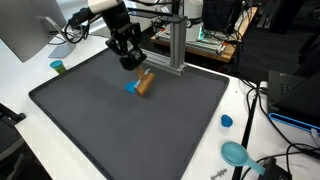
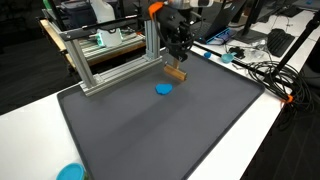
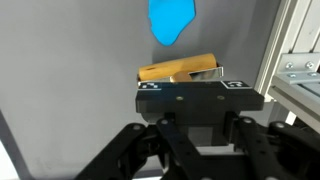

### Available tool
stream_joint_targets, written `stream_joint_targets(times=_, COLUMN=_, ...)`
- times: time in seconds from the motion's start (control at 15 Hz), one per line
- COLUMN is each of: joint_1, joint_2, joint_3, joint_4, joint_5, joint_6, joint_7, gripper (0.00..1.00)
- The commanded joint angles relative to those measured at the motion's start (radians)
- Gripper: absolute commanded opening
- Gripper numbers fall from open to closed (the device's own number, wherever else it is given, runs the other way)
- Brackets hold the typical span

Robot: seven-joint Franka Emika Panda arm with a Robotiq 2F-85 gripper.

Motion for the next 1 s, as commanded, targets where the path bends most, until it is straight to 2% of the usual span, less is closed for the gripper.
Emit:
stream_joint_targets(times=0.0, joint_1=0.064, joint_2=-0.121, joint_3=-0.012, joint_4=-0.035, joint_5=-0.139, joint_6=-0.041, joint_7=0.275, gripper=0.22)
stream_joint_targets(times=0.2, joint_1=0.099, joint_2=-0.105, joint_3=-0.003, joint_4=-0.033, joint_5=-0.258, joint_6=-0.021, joint_7=0.504, gripper=0.22)
stream_joint_targets(times=0.53, joint_1=0.131, joint_2=-0.002, joint_3=-0.005, joint_4=-0.013, joint_5=-0.410, joint_6=-0.015, joint_7=0.834, gripper=0.22)
stream_joint_targets(times=0.73, joint_1=0.138, joint_2=0.037, joint_3=-0.001, joint_4=-0.001, joint_5=-0.473, joint_6=-0.012, joint_7=0.945, gripper=0.22)
stream_joint_targets(times=0.93, joint_1=0.155, joint_2=0.047, joint_3=0.010, joint_4=0.024, joint_5=-0.532, joint_6=-0.088, joint_7=0.992, gripper=0.22)
